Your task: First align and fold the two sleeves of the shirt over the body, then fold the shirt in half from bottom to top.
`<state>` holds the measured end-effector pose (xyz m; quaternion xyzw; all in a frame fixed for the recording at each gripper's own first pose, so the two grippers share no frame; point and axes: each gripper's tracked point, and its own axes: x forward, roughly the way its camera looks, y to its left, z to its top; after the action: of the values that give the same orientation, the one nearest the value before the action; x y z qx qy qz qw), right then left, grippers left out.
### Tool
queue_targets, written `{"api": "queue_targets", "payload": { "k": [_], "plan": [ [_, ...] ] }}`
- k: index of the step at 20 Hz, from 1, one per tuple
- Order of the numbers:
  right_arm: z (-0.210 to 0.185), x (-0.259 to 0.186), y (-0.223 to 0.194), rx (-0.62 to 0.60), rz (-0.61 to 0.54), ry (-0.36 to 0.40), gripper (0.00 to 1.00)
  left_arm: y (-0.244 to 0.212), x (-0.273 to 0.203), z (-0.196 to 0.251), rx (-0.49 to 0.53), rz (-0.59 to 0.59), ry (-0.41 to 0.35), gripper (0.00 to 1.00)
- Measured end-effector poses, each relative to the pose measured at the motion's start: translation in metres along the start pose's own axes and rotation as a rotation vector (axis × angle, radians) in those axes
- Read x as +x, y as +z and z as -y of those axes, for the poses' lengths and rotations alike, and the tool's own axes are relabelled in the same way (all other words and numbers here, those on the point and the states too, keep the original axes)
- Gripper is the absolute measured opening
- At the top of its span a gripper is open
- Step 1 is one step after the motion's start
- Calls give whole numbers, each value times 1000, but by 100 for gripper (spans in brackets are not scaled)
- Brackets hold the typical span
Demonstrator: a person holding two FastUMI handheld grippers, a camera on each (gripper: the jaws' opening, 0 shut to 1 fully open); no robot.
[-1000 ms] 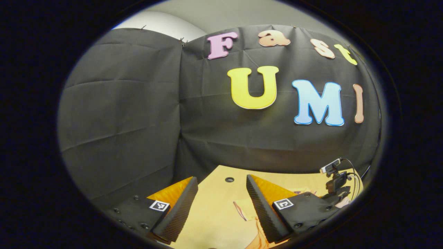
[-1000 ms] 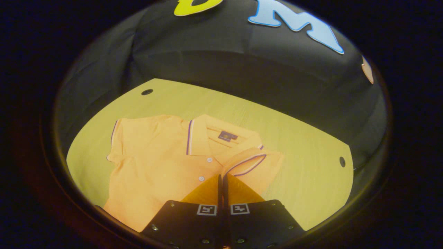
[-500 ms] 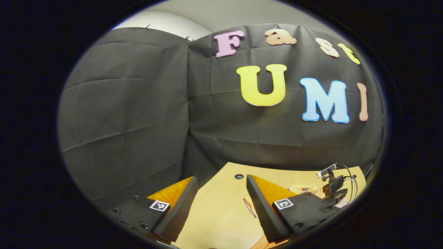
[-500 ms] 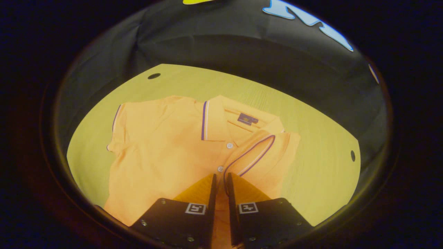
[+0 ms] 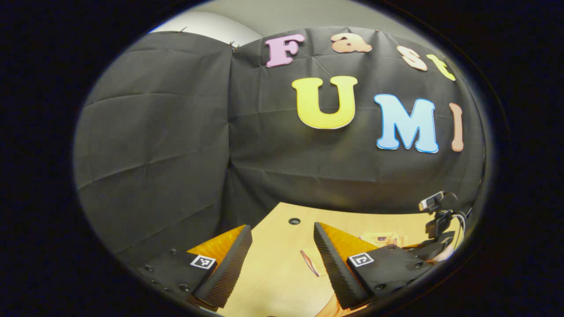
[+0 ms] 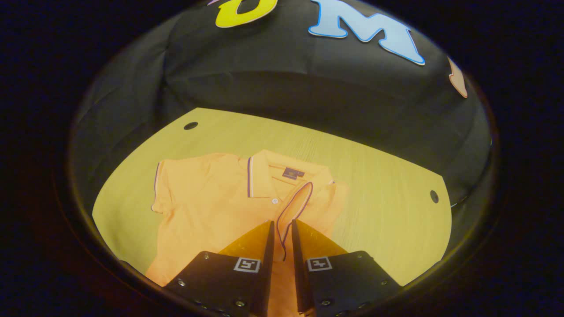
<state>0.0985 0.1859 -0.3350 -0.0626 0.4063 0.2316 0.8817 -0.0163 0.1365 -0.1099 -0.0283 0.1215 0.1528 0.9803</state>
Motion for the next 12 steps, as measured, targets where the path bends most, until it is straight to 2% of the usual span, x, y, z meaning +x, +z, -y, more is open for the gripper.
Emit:
{"api": "queue_targets", "payload": {
  "k": [1,2,12],
  "plan": [
    [2,-10,6,5,24,-4,27,-5,5,6,-2,-9,-15,94],
    [4,-21,12,12,47,-6,24,-11,12,10,-2,-18,-30,94],
    [20,-136,57,166,252,-48,24,-87,86,56,33,-146,-173,94]
  ]
}}
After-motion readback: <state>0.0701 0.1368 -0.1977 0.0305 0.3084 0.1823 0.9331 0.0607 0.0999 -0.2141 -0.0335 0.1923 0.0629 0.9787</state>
